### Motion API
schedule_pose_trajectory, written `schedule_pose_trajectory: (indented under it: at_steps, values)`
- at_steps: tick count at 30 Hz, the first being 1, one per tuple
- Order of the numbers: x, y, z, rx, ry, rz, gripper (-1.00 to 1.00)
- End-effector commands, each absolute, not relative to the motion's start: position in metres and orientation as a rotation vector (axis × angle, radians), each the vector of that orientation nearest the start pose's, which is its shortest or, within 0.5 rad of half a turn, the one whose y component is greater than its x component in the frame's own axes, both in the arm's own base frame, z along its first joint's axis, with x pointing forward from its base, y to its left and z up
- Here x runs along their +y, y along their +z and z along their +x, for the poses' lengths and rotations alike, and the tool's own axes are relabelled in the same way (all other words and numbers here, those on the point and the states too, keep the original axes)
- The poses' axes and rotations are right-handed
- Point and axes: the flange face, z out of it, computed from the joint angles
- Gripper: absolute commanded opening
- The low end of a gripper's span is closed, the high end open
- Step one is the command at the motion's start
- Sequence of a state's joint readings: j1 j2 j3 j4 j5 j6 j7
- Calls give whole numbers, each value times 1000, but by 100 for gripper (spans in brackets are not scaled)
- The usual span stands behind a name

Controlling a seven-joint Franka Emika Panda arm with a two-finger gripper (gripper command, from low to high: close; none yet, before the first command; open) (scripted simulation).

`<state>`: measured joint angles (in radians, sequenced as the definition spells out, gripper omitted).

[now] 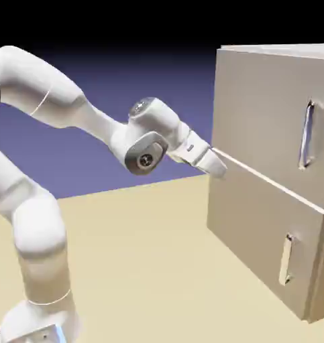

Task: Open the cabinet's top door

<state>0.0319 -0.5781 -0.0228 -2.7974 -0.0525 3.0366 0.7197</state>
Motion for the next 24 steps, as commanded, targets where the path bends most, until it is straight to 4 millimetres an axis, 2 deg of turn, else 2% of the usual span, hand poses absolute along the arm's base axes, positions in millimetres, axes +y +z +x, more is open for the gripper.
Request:
schedule_pose_trajectory:
  at_steps: [1, 13, 24]
  values:
    - [9, 475, 391, 795, -1116, -2536, 0]
    - [20, 555, 388, -38, -1534, -2692, 0]
    - [6, 605, 378, -790, -1897, -2687, 0]
